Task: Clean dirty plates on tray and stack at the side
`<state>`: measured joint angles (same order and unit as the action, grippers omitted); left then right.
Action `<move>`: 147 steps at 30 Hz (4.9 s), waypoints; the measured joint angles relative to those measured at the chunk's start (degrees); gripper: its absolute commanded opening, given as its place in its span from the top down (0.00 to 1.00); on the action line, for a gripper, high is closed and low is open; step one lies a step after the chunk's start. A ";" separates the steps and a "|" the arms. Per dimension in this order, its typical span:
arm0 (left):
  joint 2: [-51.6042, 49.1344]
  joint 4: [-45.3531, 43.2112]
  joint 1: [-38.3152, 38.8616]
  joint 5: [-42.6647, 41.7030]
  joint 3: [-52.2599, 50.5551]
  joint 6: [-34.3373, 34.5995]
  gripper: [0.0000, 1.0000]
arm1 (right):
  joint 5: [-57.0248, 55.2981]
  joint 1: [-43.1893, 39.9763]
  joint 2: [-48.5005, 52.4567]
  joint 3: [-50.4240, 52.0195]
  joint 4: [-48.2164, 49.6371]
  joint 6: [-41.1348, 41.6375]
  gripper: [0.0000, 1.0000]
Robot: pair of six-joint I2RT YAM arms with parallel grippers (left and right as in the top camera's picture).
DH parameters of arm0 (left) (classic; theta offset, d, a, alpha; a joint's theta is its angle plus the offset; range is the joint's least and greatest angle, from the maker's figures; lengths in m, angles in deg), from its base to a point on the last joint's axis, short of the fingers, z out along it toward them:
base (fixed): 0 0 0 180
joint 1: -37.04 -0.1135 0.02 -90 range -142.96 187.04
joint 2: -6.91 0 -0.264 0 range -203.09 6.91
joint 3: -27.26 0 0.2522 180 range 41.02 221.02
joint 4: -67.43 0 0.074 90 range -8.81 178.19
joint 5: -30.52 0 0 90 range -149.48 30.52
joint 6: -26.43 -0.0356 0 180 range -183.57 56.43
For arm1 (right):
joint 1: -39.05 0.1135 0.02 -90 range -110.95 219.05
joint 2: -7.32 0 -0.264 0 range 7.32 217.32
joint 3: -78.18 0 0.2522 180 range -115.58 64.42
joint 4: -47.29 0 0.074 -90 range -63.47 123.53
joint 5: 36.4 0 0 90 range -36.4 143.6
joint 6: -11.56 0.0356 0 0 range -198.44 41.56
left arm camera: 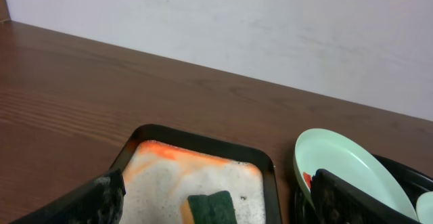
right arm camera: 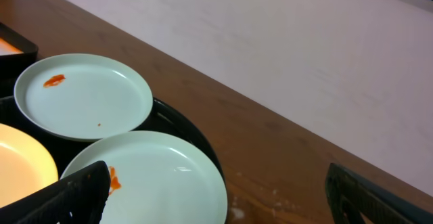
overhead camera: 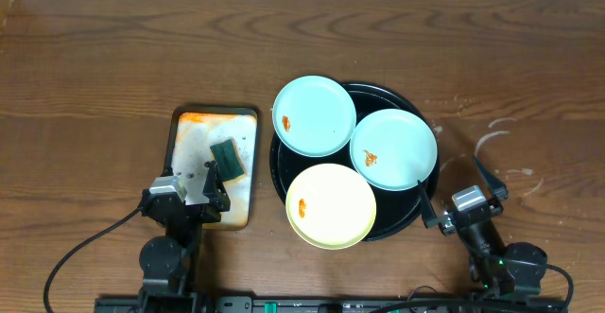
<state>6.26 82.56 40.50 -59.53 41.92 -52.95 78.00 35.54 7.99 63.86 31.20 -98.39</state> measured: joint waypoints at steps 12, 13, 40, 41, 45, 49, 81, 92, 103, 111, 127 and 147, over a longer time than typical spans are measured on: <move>0.00 0.00 0.00 0.00 0.00 0.00 0.12 | 0.00 0.00 0.00 0.00 0.00 0.02 0.01; 0.00 0.00 0.00 0.00 0.00 0.00 0.12 | 0.02 0.00 0.00 0.00 0.00 0.02 0.01; -0.72 2.27 0.00 -6.45 2.32 0.04 0.12 | 6.49 0.00 0.00 -0.22 7.43 8.17 0.01; -1.49 2.95 0.00 -6.84 3.69 0.04 0.12 | 6.51 0.00 0.07 -0.59 7.48 9.68 0.01; -7.85 7.78 0.00 -7.34 14.43 0.07 0.12 | 6.71 0.00 3.08 -6.03 5.92 13.81 0.01; -20.59 16.52 0.00 -7.37 28.76 -0.24 0.12 | 7.08 0.00 12.39 -17.94 -0.33 15.69 0.01; -90.38 49.18 2.36 -5.92 62.95 9.42 0.33 | 14.03 1.25 73.64 -56.50 -32.11 30.67 0.17; -99.30 46.45 3.93 0.04 62.77 16.70 0.62 | 6.60 5.18 73.64 -56.50 -35.56 31.06 0.26; -104.50 42.01 4.15 1.60 62.75 18.53 0.92 | 5.62 7.23 73.64 -56.50 -36.02 31.06 0.28; -103.14 44.74 3.30 1.73 63.08 17.05 0.92 | 5.53 7.23 73.64 -56.50 -36.06 31.06 0.28; -93.50 42.64 1.68 1.75 60.28 11.93 0.55 | 5.53 7.23 73.64 -56.50 -36.15 31.06 0.30; -99.93 41.20 1.68 1.77 59.45 15.08 0.53 | 5.53 7.23 73.64 -56.50 -36.02 31.08 0.30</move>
<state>-93.67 123.76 42.18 -57.76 101.38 -37.87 83.53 42.78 81.62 7.36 -4.82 -67.31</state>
